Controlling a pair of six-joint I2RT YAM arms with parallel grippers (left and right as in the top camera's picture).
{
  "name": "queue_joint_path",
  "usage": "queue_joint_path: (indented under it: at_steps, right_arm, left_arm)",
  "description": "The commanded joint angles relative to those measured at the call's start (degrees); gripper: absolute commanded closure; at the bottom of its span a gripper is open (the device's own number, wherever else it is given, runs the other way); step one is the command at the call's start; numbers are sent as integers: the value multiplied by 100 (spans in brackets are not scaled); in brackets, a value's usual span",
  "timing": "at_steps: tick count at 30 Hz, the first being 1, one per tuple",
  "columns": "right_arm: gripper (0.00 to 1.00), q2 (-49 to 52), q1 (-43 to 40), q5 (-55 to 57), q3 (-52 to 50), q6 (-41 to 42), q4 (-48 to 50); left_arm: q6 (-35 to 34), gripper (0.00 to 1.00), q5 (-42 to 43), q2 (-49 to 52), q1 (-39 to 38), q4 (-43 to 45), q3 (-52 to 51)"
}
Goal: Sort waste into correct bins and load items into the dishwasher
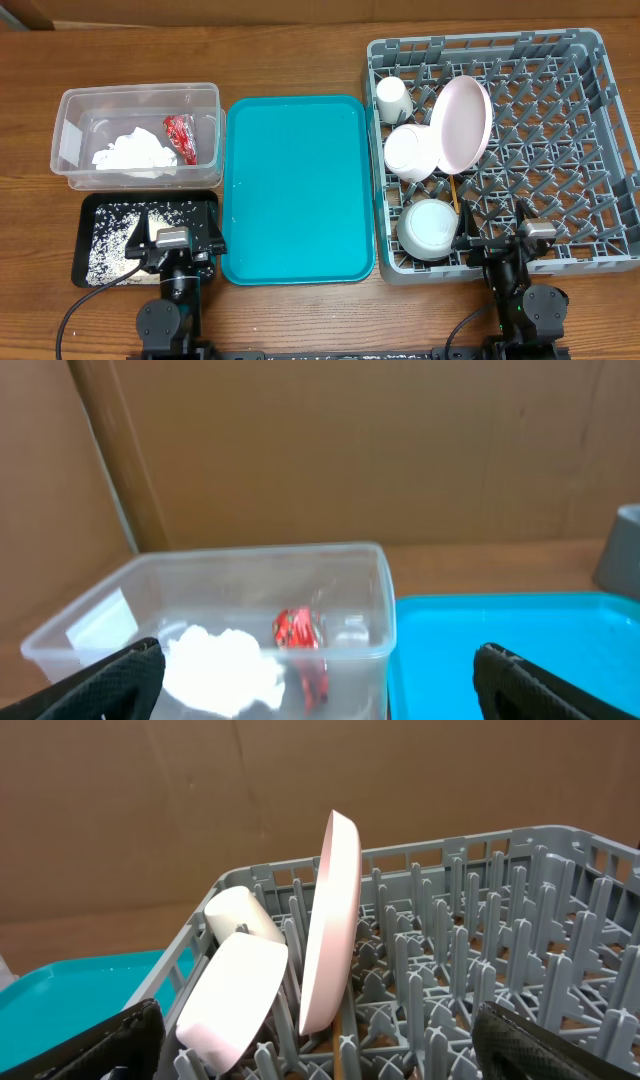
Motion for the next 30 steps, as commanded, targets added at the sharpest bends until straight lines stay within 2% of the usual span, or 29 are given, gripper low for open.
queue_joint_path:
  at_steps: [1, 5, 30]
  right_arm:
    - [0, -61, -39, -11, -59, -17, 39]
    - [0, -61, -39, -11, -59, -17, 39]
    - [0, -61, -39, -11, -59, -17, 39]
  left_arm:
    - [107, 0, 28, -70, 11, -319, -22]
    - [107, 0, 33, -70, 11, -691, -22]
    - [107, 0, 31, -70, 57, -688, -22]
